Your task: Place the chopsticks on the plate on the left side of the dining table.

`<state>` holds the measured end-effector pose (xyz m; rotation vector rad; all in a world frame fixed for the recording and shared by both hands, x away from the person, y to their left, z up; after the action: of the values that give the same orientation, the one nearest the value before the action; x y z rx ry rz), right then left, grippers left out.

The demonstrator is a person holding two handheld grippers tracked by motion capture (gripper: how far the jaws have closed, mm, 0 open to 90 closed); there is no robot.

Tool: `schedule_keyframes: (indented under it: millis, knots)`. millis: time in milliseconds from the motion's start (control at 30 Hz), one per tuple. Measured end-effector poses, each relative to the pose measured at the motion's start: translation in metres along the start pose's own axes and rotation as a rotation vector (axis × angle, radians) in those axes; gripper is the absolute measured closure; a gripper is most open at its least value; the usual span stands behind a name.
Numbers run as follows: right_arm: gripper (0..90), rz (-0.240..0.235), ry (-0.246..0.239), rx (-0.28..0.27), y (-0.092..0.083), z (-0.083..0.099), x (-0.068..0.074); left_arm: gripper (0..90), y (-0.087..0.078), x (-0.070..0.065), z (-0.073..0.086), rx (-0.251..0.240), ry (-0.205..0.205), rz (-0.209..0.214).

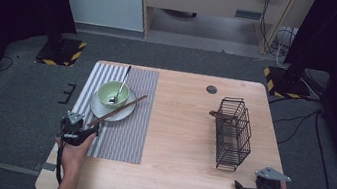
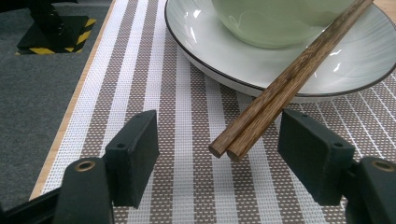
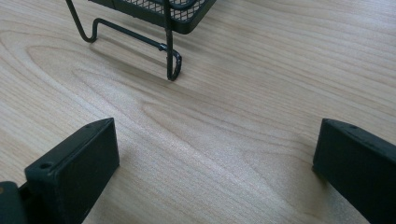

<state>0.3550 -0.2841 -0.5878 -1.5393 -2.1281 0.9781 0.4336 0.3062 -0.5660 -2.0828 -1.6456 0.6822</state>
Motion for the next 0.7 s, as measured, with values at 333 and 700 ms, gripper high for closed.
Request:
schedule_keyframes:
  millis: [333,700]
  knots:
    - [0.4,0.000,0.001,0.000,0.0000,0.0001,0.0000,28.0,0.0029,0.0025,-0.0032,0.009,0.000,0.001]
    - [0.4,0.000,0.001,0.000,0.0000,0.0000,0.0000,28.0,0.0021,0.0081,-0.0058,-0.001,-0.008,-0.004]
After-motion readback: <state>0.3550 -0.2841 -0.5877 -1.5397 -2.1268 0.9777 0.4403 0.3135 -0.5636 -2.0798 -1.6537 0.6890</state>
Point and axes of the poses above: each handheld gripper's, and its own axes: y roughly forward along the jaws, z roughly out of its underside, x roughly to its left, the point moved 7 cm from there along y, roughly forward along the jaws, and after that the axes turned 10 degrees about z, right-handed, at the moved point
